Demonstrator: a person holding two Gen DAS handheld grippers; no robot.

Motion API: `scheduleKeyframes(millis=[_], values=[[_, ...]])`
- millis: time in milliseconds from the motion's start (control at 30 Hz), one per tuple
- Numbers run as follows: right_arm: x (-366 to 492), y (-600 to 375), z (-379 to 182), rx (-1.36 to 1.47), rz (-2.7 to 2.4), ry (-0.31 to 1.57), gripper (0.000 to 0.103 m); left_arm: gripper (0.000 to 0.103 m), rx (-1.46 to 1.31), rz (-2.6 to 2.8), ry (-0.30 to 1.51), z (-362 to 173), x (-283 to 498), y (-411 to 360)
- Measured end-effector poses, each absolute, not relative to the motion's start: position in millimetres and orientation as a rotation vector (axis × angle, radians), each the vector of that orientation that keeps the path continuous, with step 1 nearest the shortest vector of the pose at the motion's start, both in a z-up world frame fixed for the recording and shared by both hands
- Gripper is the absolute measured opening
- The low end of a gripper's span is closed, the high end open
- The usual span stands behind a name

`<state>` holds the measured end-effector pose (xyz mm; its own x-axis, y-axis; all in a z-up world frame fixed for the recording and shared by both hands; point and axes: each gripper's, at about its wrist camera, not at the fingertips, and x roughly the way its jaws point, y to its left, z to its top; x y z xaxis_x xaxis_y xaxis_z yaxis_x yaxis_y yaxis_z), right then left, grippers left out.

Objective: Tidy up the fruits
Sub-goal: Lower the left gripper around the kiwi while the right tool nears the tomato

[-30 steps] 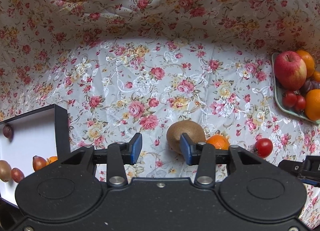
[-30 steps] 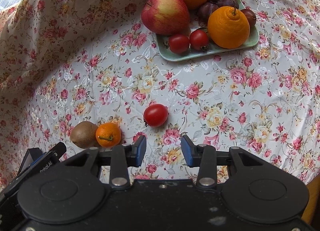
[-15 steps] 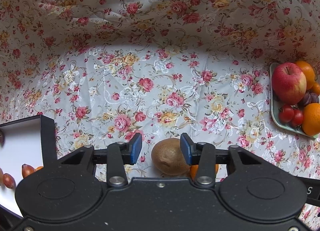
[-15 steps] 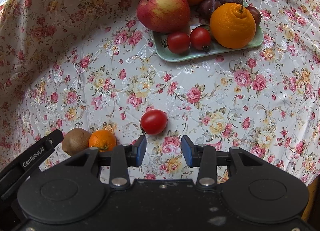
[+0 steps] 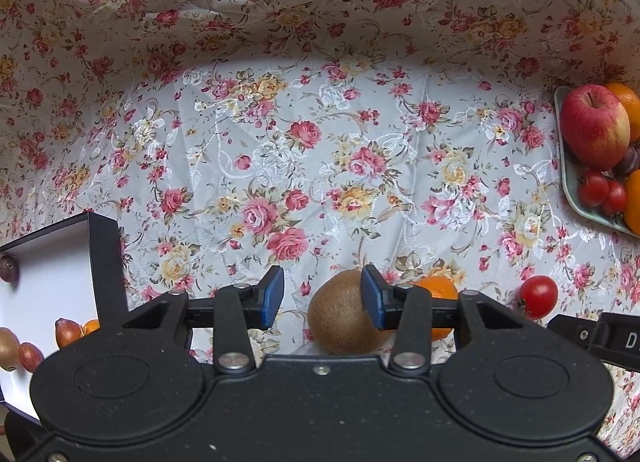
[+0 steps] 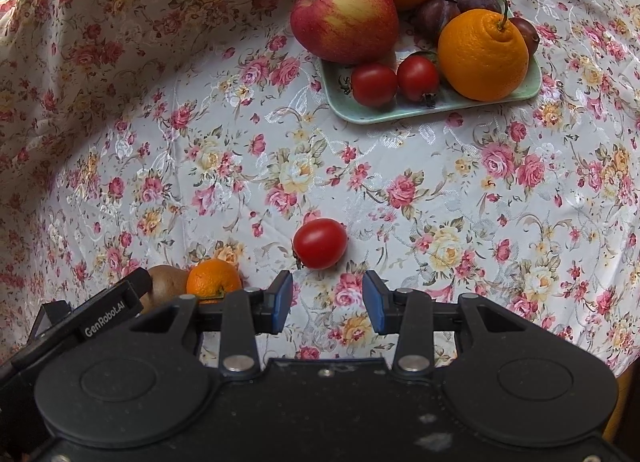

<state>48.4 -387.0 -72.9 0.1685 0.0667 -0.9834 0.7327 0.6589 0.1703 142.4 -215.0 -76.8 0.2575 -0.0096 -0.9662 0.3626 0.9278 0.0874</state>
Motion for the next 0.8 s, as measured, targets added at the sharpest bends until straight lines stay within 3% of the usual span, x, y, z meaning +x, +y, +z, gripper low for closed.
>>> scheduleKeyframes(millis=[800], values=[[15.1,-375.2,-59.1,0.767,-0.552,1.311,0.042,0.052,0.244,-0.280,1.300,-54.5,129.7,-188.6]])
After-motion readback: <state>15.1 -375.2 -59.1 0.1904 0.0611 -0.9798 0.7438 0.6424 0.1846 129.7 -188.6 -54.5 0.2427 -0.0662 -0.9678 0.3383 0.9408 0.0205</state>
